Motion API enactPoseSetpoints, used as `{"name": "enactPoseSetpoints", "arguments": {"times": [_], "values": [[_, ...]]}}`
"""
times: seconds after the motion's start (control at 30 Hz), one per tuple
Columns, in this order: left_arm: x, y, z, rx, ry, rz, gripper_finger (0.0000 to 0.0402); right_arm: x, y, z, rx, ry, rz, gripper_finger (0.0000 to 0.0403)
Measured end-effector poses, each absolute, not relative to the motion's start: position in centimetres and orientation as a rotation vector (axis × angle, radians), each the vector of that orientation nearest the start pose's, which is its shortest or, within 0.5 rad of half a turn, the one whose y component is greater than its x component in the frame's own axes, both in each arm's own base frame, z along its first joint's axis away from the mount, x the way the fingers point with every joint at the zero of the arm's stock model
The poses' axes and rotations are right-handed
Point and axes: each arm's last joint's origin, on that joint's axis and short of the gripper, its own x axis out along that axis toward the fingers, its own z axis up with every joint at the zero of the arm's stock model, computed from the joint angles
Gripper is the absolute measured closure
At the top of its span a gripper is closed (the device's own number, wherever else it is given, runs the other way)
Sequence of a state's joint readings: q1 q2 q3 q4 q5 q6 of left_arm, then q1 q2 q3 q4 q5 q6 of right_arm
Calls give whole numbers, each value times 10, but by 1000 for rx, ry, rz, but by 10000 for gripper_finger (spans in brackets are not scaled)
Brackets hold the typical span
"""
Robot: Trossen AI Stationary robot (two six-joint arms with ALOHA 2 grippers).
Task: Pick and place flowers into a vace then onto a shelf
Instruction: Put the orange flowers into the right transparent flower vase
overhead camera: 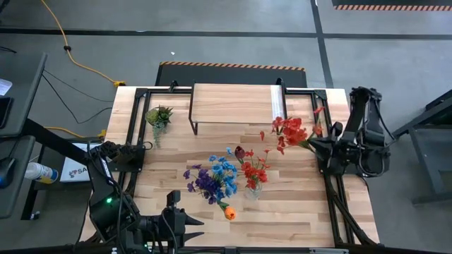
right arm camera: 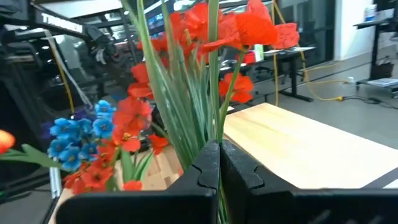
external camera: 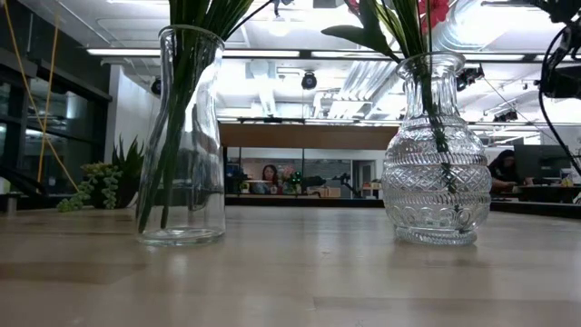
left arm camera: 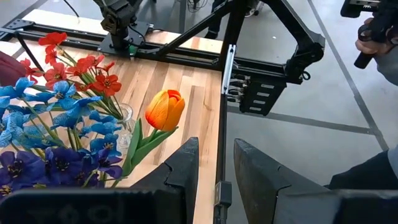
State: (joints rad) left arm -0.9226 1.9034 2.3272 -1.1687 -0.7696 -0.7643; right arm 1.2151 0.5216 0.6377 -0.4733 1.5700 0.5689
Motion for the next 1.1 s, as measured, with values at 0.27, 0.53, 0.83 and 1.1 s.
{"name": "enactPoseSetpoints", "arguments": {"times": [0.27, 0.53, 0.83, 1.1], "values": [[239, -283, 449, -189, 505, 51, 268, 68, 76, 297, 193, -43, -443, 403], [239, -283, 448, -189, 505, 51, 268, 81, 76, 295, 200, -57, -554, 403], [239, -283, 448, -189, 505, 50, 268, 97, 78, 297, 248, -85, -656, 403], [239, -283, 448, -194, 522, 30, 268, 108, 80, 298, 272, -102, -711, 403]]}}
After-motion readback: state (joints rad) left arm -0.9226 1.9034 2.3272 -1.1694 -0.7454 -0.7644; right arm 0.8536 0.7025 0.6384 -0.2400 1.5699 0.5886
